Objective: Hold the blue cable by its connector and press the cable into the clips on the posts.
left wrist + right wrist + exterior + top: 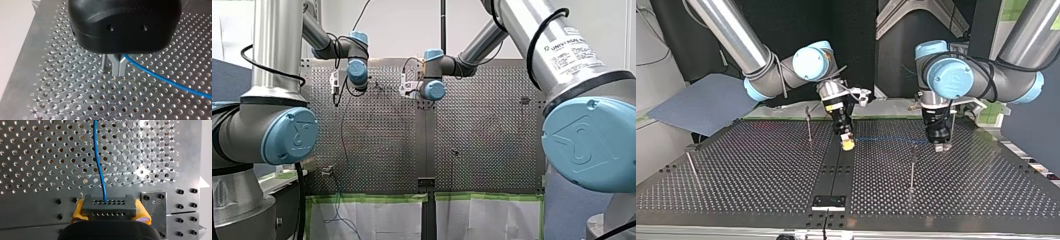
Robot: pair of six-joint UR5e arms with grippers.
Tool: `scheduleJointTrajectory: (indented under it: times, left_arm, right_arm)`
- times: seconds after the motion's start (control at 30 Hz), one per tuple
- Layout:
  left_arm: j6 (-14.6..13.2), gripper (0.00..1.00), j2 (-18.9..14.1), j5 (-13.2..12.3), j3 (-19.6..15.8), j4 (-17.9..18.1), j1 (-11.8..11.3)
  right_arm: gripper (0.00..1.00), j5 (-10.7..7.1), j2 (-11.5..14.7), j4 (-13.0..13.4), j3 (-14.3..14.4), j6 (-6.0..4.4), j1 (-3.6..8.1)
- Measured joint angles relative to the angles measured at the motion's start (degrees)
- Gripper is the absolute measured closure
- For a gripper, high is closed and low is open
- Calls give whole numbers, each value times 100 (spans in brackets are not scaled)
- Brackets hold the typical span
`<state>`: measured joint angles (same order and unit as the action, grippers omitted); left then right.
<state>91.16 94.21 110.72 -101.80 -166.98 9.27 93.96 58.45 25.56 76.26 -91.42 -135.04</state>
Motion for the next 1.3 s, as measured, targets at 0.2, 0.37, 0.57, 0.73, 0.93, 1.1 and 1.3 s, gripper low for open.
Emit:
scheduleJointTrajectory:
  times: [0.2,0.37,0.57,0.73,0.93,1.1,1.3]
  left_arm:
    - [15,100,105,-81,92,16,-30]
    - [82,100,131,-102,284,12,-78]
    - [124,100,302,-148,485,-89,-109]
    - [144,100,487,-192,575,-106,-142]
    - [219,100,609,-282,704,-105,-213]
    - [248,100,744,-414,869,-168,-285]
    - [259,100,786,-493,917,-172,-384]
  right_arm:
    - [100,0,-13,-2,-51,0,7]
    - [100,0,-55,-3,-96,0,26]
    - [100,-3,-152,-19,-220,-2,44]
    - [100,4,-190,-45,-373,-2,58]
    - [100,14,-208,-58,-431,-3,132]
    - [100,49,-225,-54,-437,-8,244]
    - [100,132,-301,-43,-456,-9,406]
